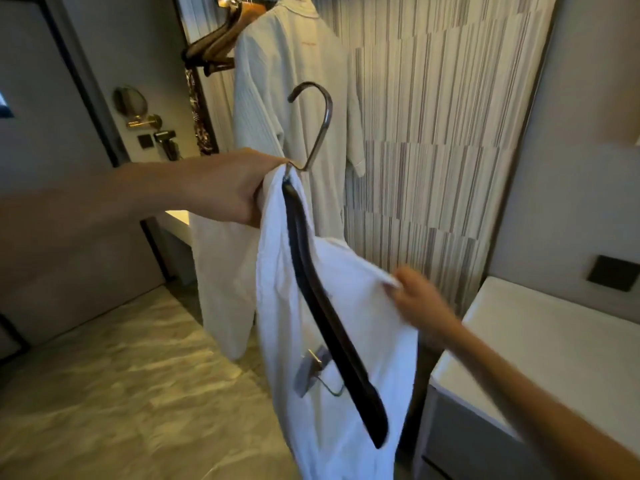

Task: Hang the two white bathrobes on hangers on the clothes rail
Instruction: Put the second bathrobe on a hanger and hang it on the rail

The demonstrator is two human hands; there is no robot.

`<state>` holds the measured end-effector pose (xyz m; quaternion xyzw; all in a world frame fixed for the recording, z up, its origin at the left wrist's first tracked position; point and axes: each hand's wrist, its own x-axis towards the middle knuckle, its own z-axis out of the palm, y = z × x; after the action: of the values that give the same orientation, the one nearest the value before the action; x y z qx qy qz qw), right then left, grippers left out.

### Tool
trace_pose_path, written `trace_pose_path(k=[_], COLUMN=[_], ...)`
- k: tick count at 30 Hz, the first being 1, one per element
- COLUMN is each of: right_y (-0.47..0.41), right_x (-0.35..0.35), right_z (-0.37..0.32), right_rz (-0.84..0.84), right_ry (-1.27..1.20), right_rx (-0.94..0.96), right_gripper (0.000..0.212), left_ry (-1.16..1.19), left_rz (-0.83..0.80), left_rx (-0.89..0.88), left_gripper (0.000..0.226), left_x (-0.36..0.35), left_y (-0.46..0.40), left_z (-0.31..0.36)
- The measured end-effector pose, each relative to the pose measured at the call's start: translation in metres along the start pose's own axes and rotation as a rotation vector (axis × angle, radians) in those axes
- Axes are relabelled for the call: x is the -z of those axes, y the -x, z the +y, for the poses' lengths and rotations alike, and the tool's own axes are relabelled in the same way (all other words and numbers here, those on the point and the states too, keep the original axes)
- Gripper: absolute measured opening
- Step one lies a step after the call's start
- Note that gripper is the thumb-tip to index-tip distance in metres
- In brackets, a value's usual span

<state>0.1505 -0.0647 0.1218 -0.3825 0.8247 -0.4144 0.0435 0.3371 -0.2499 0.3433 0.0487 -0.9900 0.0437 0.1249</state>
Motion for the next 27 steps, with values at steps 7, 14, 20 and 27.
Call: trace_pose_path(k=[7,14,20,27], right_y=[-0.013,-0.019,-0.022,-0.018], right_x=[0.133,0.194,0.187,0.180], right_z=[-0.087,-0.147,-0.146,-0.151], right_rz=[0.031,0.061,-0.053,0.131], right_ry=[0.512,0.809,0.816,0.388], right_rx=[0.362,0.347,-0.098,-0.117], right_gripper=[0.018,0.014,0.021,0.011], left_ry=[-0.055,-0.030,-0.072,0.149], left_rz=[0.310,0.558,0.567,0.718], left_rx=[0.110,-0.124,-0.180,-0.093], left_gripper=[0.056,0.056,0.044,0.053], left_x=[0.010,0.028,0.030,0.021], left_y=[0.016,0.014,0.003,-0.002], left_z=[-0.023,-0.021,-0.017,-0.015])
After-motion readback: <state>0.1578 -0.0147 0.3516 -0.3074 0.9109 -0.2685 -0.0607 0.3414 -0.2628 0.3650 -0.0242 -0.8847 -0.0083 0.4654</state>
